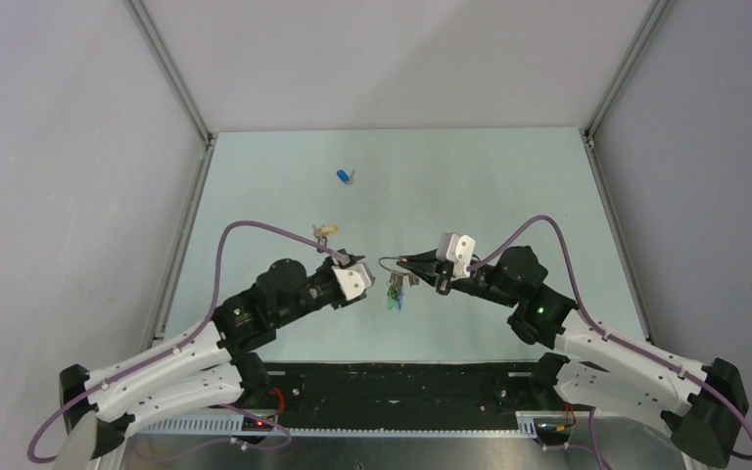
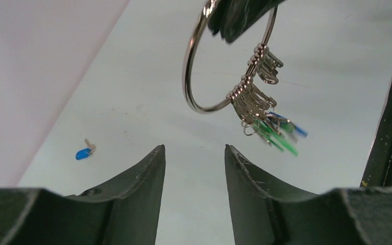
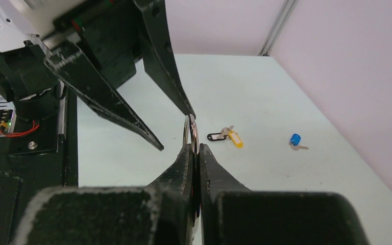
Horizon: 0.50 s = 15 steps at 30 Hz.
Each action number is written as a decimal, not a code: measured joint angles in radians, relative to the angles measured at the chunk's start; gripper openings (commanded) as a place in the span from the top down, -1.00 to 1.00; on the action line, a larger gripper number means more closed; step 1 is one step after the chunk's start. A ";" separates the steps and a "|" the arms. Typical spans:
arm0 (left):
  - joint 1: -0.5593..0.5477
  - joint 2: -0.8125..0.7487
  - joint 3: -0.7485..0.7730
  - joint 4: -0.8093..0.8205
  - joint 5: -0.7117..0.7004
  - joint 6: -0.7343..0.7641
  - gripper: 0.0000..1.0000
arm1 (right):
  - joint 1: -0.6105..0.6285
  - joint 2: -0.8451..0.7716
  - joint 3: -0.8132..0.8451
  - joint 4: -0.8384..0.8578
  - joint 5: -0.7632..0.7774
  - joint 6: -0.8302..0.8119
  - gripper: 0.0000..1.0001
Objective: Remove the keys from the keyring
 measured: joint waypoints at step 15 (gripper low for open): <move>0.020 0.102 -0.104 0.266 0.125 -0.103 0.19 | -0.002 -0.047 0.000 0.006 0.021 0.018 1.00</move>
